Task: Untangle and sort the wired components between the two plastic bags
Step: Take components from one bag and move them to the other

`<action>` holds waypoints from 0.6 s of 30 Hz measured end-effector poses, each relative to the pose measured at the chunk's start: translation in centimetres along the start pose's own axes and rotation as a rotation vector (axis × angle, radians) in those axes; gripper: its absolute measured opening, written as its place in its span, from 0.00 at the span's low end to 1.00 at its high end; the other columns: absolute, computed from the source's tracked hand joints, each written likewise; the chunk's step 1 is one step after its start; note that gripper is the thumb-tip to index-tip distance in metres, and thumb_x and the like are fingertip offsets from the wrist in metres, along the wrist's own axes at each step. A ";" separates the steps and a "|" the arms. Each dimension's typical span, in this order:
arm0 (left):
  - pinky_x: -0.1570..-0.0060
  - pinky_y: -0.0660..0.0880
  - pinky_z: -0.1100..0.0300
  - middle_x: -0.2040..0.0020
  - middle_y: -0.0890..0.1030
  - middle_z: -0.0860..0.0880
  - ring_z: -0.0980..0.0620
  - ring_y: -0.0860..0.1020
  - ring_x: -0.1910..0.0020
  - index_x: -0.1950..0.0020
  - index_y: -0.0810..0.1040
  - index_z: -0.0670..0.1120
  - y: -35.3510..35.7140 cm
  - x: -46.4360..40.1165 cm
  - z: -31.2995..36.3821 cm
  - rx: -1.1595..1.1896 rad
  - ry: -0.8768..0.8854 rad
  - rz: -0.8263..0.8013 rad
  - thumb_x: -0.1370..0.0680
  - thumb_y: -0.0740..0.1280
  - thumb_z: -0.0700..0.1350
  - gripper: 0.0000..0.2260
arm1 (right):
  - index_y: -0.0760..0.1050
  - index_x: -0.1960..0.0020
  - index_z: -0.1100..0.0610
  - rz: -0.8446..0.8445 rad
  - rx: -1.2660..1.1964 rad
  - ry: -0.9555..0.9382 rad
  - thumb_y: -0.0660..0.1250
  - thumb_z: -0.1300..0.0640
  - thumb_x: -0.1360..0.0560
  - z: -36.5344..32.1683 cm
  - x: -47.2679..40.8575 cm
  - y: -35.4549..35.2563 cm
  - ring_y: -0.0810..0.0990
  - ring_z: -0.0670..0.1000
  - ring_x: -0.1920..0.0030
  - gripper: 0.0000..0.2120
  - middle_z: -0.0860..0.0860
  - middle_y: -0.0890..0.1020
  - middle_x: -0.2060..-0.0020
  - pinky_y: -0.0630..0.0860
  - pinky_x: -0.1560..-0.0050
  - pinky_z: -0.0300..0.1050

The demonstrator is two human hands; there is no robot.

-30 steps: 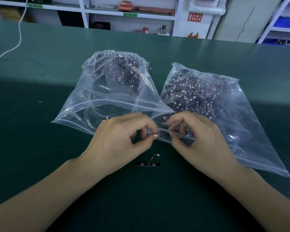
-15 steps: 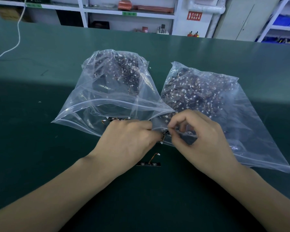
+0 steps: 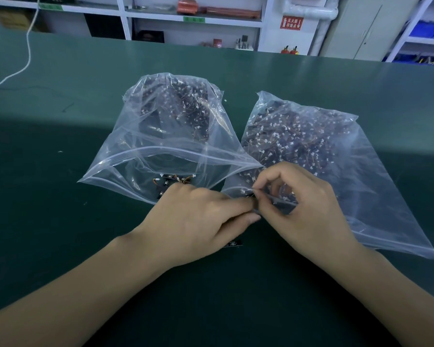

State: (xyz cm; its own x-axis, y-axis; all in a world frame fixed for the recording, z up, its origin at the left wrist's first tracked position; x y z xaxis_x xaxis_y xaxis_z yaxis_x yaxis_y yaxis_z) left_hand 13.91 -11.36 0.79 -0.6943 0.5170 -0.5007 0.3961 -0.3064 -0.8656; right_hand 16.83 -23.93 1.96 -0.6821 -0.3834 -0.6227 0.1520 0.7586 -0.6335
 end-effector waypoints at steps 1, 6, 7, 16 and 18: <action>0.73 0.70 0.58 0.61 0.85 0.58 0.50 0.82 0.68 0.47 0.85 0.58 0.0 0.1 0.2 0.023 0.020 -0.003 0.13 0.55 0.60 0.20 | 0.80 0.51 0.53 -0.003 0.001 -0.001 0.76 0.68 0.26 0.0 0.0 0.1 0.80 0.50 0.57 0.13 0.41 0.80 0.58 0.77 0.54 0.49; 0.71 0.62 0.59 0.64 0.84 0.57 0.50 0.82 0.69 0.55 0.85 0.56 0.6 0.2 -0.3 -0.070 -0.033 -0.060 0.13 0.48 0.62 0.29 | 0.79 0.51 0.52 0.000 0.011 0.000 0.75 0.68 0.27 0.0 0.0 0.1 0.80 0.49 0.58 0.13 0.41 0.80 0.57 0.77 0.54 0.48; 0.70 0.61 0.59 0.67 0.83 0.56 0.49 0.81 0.70 0.56 0.85 0.56 0.5 0.1 -0.6 -0.092 -0.049 -0.051 0.13 0.48 0.62 0.28 | 0.79 0.51 0.52 0.001 0.014 -0.004 0.75 0.68 0.27 0.0 0.0 0.1 0.80 0.49 0.58 0.13 0.41 0.80 0.57 0.77 0.54 0.48; 0.69 0.61 0.56 0.66 0.82 0.52 0.45 0.82 0.68 0.38 0.78 0.59 0.6 0.3 -0.3 -0.285 -0.082 -0.063 0.14 0.38 0.61 0.28 | 0.80 0.51 0.52 -0.022 0.021 0.004 0.74 0.67 0.27 -0.4 0.0 0.1 0.79 0.49 0.57 0.11 0.41 0.79 0.58 0.75 0.54 0.43; 0.69 0.62 0.55 0.66 0.82 0.52 0.45 0.83 0.67 0.38 0.76 0.59 0.7 0.1 -0.2 -0.286 -0.089 -0.075 0.15 0.36 0.62 0.29 | 0.80 0.51 0.52 -0.033 0.026 0.002 0.74 0.66 0.26 -0.6 0.0 0.3 0.79 0.49 0.57 0.11 0.40 0.78 0.58 0.76 0.53 0.44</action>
State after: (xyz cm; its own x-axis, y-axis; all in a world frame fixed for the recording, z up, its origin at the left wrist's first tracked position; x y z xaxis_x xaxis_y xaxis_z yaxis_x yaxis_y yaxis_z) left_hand 14.23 -11.41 0.10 -0.7729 0.4538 -0.4435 0.4859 -0.0263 -0.8736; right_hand 16.45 -23.46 2.04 -0.6887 -0.4069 -0.6002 0.1481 0.7313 -0.6658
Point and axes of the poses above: each hand's wrist, its own x-axis away from the middle knuckle, its own y-axis out of the palm, z = x × y, the point moved 10 cm from there along -x, towards the middle knuckle
